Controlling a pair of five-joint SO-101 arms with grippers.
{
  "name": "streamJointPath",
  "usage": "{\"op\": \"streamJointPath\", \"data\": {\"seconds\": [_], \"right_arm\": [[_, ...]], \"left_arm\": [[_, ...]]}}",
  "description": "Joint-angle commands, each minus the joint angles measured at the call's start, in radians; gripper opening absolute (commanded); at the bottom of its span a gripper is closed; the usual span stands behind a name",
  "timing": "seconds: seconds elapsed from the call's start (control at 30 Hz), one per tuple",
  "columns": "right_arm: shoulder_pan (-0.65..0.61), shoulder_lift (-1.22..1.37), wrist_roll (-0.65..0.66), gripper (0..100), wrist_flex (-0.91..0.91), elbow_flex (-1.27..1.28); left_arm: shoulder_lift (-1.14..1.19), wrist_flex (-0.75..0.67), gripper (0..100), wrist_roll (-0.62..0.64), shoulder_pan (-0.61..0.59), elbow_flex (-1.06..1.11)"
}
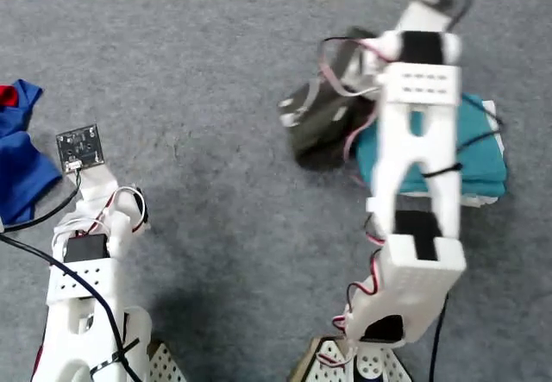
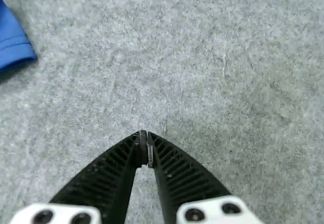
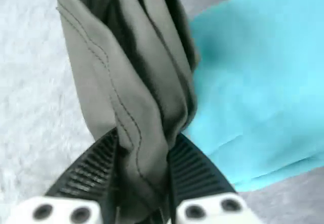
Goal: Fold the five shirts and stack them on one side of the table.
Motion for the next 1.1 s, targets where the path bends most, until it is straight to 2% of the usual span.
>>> {"op": "streamJointPath", "data": {"seconds": [0.0,0.3,0.5,0.57,0.7,0.83,1.0,1.07], "right_arm": [[0.136,-0.005,0.074,0.5,0.005,-0.068],[0.394,-0.004,0.206,0.7,0.012,-0.067],[0.432,-0.004,0.273,1.2,0.020,0.028],[0.435,-0.010,0.281,5.8,0.020,0.079],[0.464,-0.012,0.276,27.0,0.054,0.081],[0.521,-0.031,0.275,45.3,0.063,-0.025],[0.527,-0.096,0.273,47.5,0.124,-0.122],[0.503,-0.119,0.273,44.4,0.157,-0.139]], "left_arm": [[-0.016,-0.017,2,-0.008,-0.009,-0.005],[-0.018,-0.014,2,-0.008,-0.009,-0.005],[-0.018,-0.012,2,-0.008,-0.009,-0.003],[-0.018,-0.011,2,-0.008,-0.009,-0.003],[-0.018,-0.009,2,-0.005,-0.009,-0.003],[-0.025,0.025,2,-0.005,-0.032,-0.028],[-0.016,0.215,2,-0.002,-0.187,-0.262],[-0.015,0.308,2,-0.006,-0.272,-0.400]]}}
